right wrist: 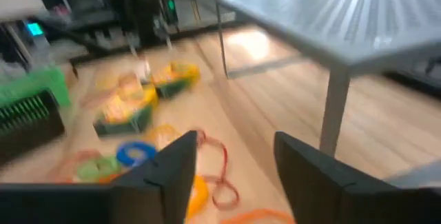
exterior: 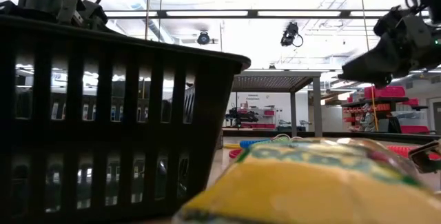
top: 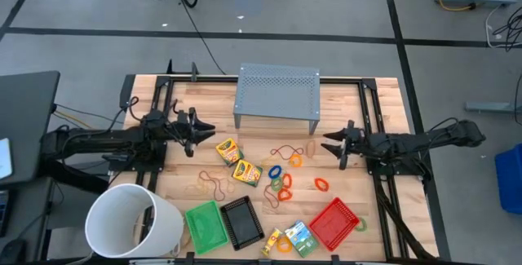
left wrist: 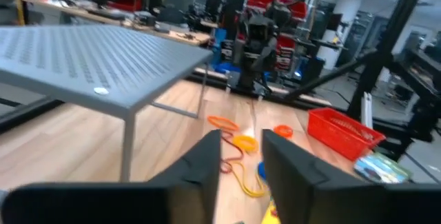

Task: Pick & Place Office Desk Supplies
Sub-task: Put the orange spring keychain into the red bin

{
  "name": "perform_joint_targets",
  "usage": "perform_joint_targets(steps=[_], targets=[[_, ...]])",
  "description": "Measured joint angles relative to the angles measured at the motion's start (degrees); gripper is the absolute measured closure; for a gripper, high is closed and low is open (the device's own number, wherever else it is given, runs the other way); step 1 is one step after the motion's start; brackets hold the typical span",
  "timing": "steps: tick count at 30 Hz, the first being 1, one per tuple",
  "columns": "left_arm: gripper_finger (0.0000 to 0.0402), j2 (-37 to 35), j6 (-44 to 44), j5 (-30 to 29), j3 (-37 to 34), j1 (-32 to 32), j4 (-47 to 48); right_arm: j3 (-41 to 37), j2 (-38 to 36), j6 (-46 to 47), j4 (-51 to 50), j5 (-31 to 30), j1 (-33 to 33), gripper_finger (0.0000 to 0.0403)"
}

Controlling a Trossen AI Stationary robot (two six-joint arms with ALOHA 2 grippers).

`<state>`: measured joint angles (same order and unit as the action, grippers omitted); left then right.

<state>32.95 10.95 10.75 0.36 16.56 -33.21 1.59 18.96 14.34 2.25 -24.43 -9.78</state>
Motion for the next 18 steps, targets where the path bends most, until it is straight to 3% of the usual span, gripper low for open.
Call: perform_joint_targets(steps=[3, 6, 14, 18], targets=[[0.0214, 2.12, -0.48, -0.52, 0.0, 0.0, 0.02, 5.32, 5.83, 0.76, -3.58, 1.98, 0.01, 0.016], [0.0187, 4.28, -2.61, -3.23, 0.0, 0.0, 0.02, 14.52, 13.32, 2.94, -15.03, 4.47, 0.0, 0.0161], [0.0194, 9.28, -6.5, -5.18, 0.0, 0.0, -0.06, 43.81, 39.3, 8.02, -54.99, 11.88, -1.03, 0.0179], [0.0198, 10.66, -6.5, -5.18, 0.0, 0.0, -0.04, 55.43, 49.87, 11.96, -69.75, 15.79, -2.9, 0.0181]])
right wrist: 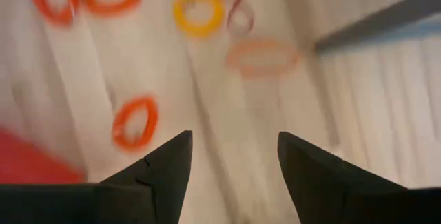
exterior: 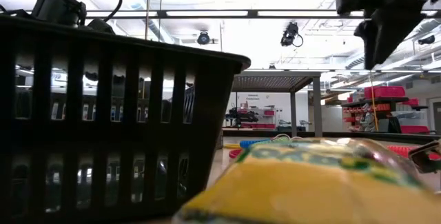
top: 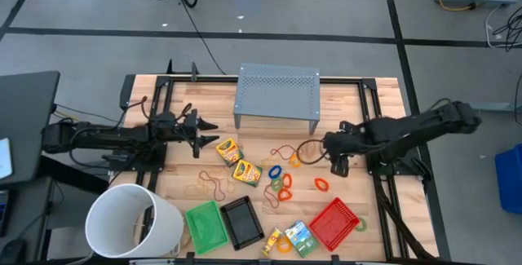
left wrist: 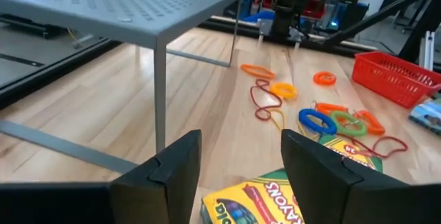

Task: Pick & Place Office Desk Supplies
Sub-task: Put the orange spring keychain into the red bin

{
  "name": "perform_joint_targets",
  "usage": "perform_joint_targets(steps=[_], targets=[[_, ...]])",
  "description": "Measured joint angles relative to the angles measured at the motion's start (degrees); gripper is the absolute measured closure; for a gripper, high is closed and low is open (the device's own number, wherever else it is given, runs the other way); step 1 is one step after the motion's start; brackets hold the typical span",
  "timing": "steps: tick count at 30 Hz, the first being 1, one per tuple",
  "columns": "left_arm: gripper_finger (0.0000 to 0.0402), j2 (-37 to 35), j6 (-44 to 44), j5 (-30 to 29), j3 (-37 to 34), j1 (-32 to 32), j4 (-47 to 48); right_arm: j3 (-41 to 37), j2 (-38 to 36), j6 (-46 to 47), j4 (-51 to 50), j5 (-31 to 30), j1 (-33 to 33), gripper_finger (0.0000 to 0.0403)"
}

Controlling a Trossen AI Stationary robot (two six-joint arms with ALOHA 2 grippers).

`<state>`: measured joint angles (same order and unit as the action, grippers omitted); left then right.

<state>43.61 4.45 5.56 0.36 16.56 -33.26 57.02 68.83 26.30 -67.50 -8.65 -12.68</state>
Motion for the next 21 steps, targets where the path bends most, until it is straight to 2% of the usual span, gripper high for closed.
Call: perform_joint_targets(steps=[3, 7, 11, 15, 21], targets=[[0.0198, 0.48, 0.04, 0.61, 0.0, 0.0, -0.06, 4.39, 5.17, 4.67, -7.03, 4.06, -2.2, 0.0181], [0.0198, 0.62, 0.05, 0.9, 0.0, 0.0, 0.0, 3.86, 7.75, 11.54, -8.54, 9.38, -6.6, 0.0181], [0.0198, 0.62, -1.3, 0.91, 0.0, 0.0, -0.34, 0.73, 7.72, 16.55, 2.57, 10.16, -10.09, 0.0181], [0.0198, 0.64, -1.44, 2.51, 0.0, 0.0, -1.16, -3.64, 8.14, 18.79, 15.77, 10.15, -10.82, 0.0181], [0.0198, 0.64, -1.31, 3.72, 0.0, -0.04, -0.92, -8.37, 11.92, 19.03, 20.92, 10.14, -10.21, 0.0181]])
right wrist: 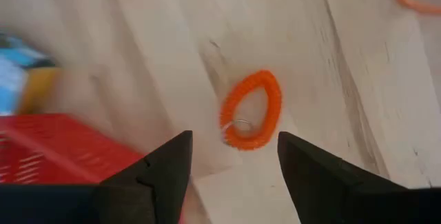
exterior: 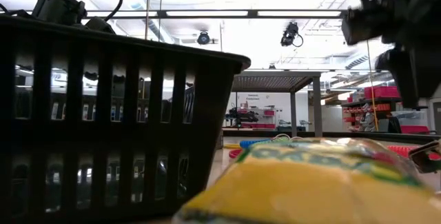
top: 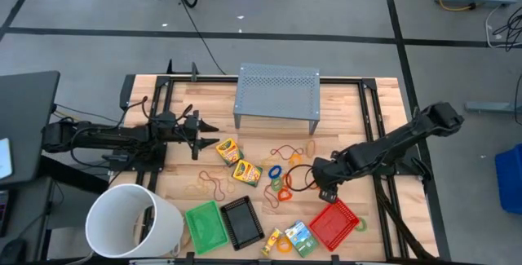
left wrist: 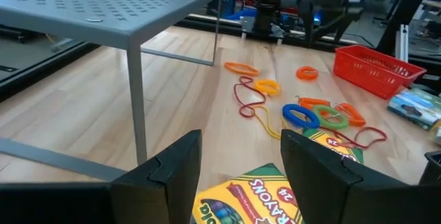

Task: Pick & Place Office Desk Supplies
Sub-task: Put the orange spring keychain into the red bin

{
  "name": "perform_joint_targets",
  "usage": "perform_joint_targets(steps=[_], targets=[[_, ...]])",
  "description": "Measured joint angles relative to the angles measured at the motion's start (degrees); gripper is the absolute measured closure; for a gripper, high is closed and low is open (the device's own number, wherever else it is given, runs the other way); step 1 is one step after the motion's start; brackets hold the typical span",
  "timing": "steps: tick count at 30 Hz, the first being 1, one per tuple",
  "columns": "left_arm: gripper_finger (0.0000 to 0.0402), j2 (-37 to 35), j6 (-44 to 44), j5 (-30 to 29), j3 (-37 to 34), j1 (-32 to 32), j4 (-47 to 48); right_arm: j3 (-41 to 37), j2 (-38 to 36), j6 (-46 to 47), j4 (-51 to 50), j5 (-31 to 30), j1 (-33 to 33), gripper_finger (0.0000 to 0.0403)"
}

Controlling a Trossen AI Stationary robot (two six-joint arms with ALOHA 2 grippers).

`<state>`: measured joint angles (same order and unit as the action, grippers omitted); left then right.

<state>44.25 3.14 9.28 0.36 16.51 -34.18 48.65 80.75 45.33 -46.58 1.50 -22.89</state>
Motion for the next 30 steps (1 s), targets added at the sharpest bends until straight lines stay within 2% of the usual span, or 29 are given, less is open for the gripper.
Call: perform_joint_targets(steps=[13, 18, 24, 30], targets=[[0.0198, 0.0, 0.04, -0.17, 0.0, 0.04, -0.09, -0.42, 10.62, -5.13, 0.95, -1.86, 1.24, 0.0182], [0.0198, 0.0, 0.04, -0.21, 0.0, 0.04, -0.1, -0.39, 12.99, -6.67, 3.14, -2.87, 1.4, 0.0199], [0.0198, 0.0, 0.04, -0.22, 0.0, 0.04, -0.16, -0.2, 13.88, -7.71, 4.84, -3.13, 1.37, 0.0263], [0.0198, 0.0, -0.15, -0.24, 0.0, 0.04, -0.17, -0.27, 13.94, -8.08, 4.65, -3.52, 1.5, 0.0382]])
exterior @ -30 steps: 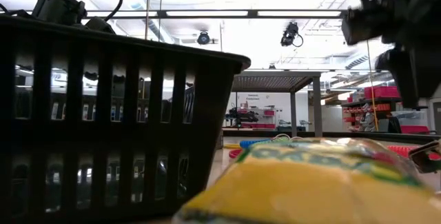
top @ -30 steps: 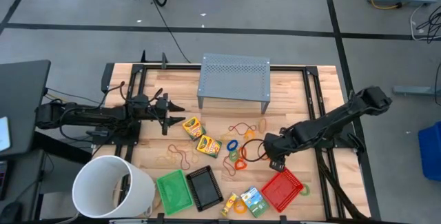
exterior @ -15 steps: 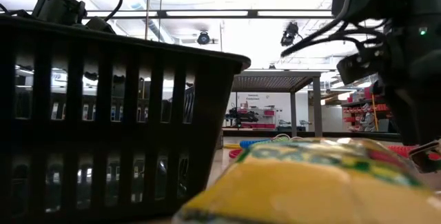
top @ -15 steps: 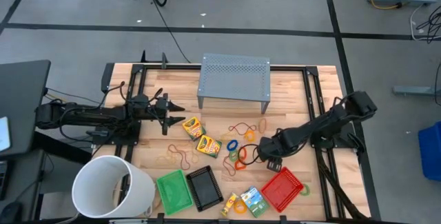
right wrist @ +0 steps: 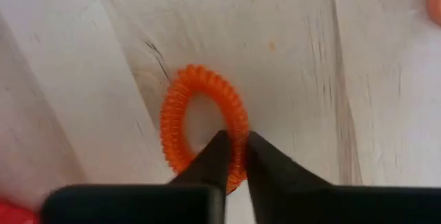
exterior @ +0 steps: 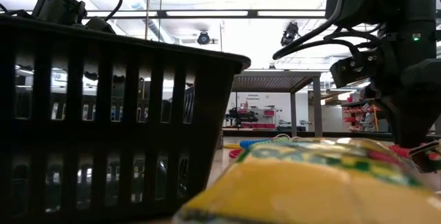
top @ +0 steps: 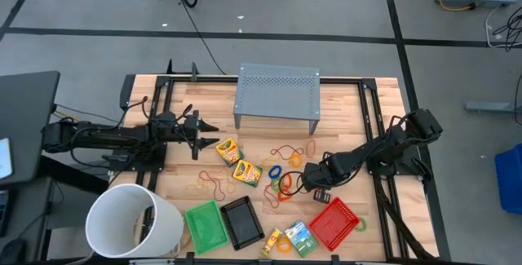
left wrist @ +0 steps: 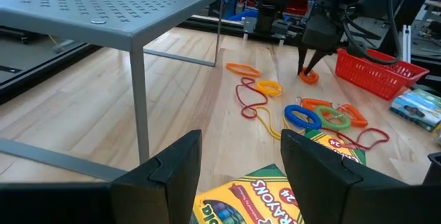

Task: Pick & Place Office Desk Supplies
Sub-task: Put the orange spring keychain into the red bin

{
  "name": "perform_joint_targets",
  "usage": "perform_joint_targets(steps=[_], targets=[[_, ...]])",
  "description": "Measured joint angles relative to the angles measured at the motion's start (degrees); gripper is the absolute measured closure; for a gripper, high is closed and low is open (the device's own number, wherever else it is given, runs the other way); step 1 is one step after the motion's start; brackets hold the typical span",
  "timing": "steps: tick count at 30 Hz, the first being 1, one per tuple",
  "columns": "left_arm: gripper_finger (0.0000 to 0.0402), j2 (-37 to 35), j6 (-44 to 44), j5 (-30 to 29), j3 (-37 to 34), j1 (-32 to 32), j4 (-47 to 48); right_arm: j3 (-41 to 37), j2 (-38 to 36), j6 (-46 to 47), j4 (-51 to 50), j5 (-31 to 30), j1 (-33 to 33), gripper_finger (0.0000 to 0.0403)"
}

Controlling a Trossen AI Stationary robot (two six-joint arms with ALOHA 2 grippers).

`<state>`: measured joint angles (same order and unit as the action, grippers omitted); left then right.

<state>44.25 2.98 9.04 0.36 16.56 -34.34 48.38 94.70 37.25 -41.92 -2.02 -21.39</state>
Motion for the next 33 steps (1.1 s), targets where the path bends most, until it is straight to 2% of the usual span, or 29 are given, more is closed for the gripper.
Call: perform_joint_targets(steps=[5, 12, 21, 27, 33], targets=[[0.0198, 0.0, -0.02, 0.0, 0.0, 0.0, -0.14, 1.41, 0.33, -0.98, -1.53, -0.07, -0.15, 0.0391], [0.0198, 0.0, -0.04, 0.0, 0.0, 0.0, -0.11, 9.03, 0.37, -4.24, -5.29, -0.46, -0.82, 0.0392], [0.0198, 0.0, -1.01, 0.0, 0.0, 0.0, 0.22, 24.67, 0.31, -3.9, -24.29, -0.2, -4.45, 0.0393], [0.0198, 0.0, -1.46, -0.02, 0.0, 0.0, 0.24, 30.42, 0.17, 2.17, -28.28, 7.56, -7.01, 0.0393], [0.0198, 0.0, -1.46, -0.02, 0.0, 0.0, 0.26, 25.99, 0.15, 8.92, -23.8, 17.69, -9.48, 0.0393]])
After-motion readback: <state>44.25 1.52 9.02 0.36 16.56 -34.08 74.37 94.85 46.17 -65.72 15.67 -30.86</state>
